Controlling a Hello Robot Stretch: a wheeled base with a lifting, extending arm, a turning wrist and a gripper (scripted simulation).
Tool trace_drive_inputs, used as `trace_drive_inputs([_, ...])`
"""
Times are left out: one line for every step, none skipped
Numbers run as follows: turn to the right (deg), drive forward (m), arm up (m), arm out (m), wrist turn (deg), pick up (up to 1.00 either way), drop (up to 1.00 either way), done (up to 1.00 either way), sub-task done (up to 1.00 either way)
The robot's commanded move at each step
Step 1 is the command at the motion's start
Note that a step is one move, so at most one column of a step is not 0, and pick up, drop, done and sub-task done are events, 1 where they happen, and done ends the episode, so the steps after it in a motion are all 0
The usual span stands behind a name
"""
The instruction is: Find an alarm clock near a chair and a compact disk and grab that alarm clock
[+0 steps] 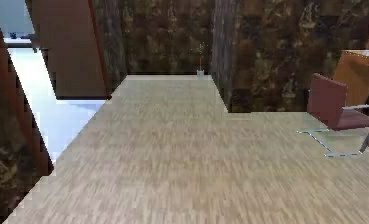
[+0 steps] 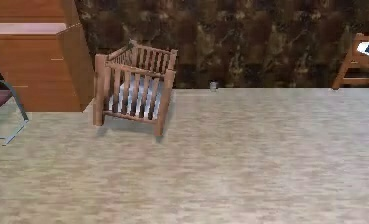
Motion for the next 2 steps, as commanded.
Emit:
trace_drive_inputs([-21.0, 0.0, 0.0, 0.0, 0.0, 0.0, 0.0, 0.0, 0.0])
trace_drive_inputs([0.0, 1.0, 0.0, 0.0, 0.0, 0.0, 0.0, 0.0, 0.0])
